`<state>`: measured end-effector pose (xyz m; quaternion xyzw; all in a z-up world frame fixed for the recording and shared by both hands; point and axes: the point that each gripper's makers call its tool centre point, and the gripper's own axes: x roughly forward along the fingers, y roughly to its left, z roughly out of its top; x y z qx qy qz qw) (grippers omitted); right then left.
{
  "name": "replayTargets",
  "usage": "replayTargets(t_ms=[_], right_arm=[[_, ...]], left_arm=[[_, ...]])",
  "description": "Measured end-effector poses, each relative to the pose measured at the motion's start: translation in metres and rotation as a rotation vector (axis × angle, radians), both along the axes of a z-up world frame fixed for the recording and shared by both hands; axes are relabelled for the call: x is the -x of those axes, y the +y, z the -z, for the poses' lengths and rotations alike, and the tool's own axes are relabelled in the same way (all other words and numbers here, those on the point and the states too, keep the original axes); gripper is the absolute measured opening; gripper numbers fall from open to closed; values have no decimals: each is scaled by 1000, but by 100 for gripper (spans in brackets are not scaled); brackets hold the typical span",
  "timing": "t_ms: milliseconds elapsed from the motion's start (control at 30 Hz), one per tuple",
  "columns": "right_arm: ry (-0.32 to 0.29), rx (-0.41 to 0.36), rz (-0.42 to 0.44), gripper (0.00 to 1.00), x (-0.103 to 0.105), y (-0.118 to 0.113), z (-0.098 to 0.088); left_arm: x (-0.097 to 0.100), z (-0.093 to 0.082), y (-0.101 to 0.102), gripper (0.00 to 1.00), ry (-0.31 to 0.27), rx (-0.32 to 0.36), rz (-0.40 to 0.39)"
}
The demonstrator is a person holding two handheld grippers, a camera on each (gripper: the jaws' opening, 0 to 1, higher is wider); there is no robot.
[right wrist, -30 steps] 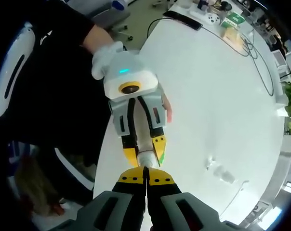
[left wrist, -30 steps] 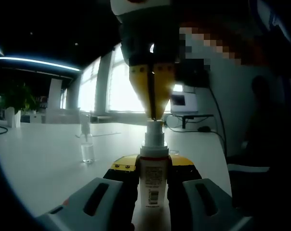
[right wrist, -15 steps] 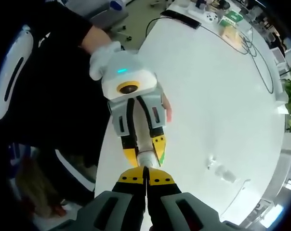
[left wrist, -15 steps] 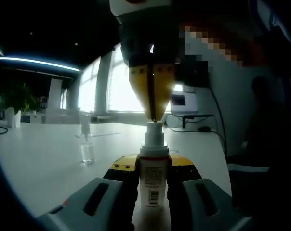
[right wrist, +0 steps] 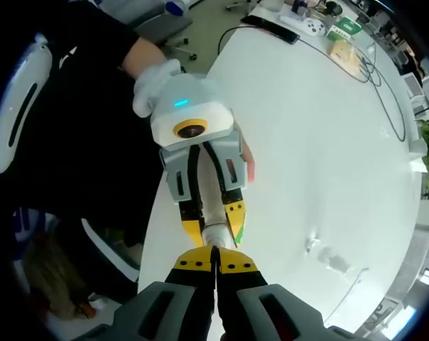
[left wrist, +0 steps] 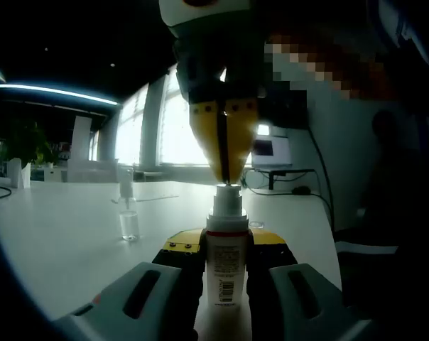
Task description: Clamp pump bottle remove cover press pump head put on cover
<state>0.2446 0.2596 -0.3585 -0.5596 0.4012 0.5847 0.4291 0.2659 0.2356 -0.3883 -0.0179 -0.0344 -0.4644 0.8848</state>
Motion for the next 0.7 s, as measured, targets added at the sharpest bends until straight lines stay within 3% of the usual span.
replayTargets(t_ms=[700], right_arm=[[-6, -16, 4, 0, 1, -1, -3]], left_arm=[[0, 0, 0, 13, -1, -1, 0]])
